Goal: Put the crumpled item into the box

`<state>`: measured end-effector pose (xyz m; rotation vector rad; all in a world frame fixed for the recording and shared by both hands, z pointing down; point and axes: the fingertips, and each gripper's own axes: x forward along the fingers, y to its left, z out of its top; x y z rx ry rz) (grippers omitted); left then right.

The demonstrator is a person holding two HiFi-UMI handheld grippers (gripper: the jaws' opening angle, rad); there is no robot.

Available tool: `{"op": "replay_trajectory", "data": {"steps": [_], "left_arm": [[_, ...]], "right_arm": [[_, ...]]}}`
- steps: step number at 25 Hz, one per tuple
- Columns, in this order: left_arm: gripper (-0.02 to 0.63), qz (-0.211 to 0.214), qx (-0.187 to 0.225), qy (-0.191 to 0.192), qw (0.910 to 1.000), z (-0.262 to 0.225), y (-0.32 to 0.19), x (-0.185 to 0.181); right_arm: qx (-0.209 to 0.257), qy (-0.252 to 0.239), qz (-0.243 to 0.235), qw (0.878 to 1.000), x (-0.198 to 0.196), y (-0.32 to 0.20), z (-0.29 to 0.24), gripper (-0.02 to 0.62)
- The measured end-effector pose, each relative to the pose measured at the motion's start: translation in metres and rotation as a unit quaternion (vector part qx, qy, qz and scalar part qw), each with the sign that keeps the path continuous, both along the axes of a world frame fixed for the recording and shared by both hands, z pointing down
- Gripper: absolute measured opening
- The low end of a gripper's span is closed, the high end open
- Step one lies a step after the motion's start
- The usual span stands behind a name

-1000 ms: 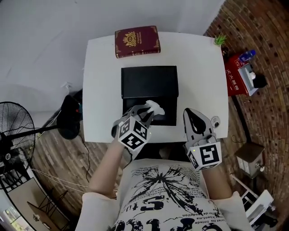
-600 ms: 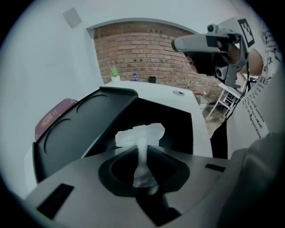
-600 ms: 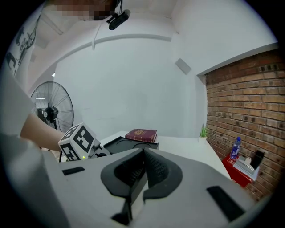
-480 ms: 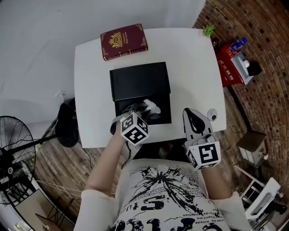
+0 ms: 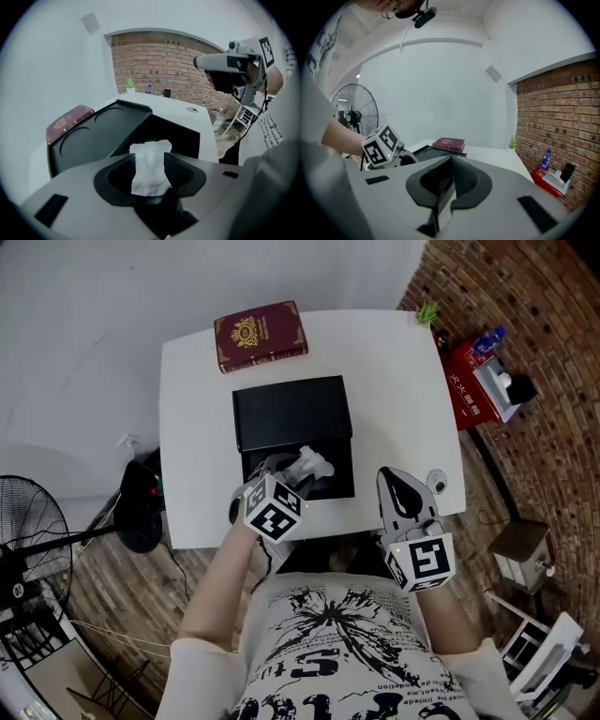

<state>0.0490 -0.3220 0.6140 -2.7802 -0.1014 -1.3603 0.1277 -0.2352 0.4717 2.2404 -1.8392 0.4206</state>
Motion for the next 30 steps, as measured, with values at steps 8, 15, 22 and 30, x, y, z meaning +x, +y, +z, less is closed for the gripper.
{"op": "replay_trajectory", "data": {"steps": [8, 15, 22, 30], "left_arm": [[0.172, -0.062, 0.030, 0.136, 0.9884, -0.099, -0.008, -0.017], [0.111, -0.145, 0.083, 0.266, 0.9494, -0.199, -0.029, -0.063], [0.028, -0.211, 0.132, 0.341, 0.9066, -0.259, -0.036, -0.120], [0.014, -0.222, 0.103, 0.410, 0.8786, -0.283, -0.036, -0.155]], "right_arm": [[0.027, 0.029, -0.011, 0.999, -0.013, -0.003, -0.034, 0.014], [0.057, 0.059, -0.042, 0.996, -0.038, -0.011, -0.064, 0.014], [0.087, 0.078, -0.071, 0.991, -0.065, -0.028, -0.088, 0.014], [0.108, 0.088, -0.063, 0.988, -0.078, -0.039, -0.104, 0.014]]}}
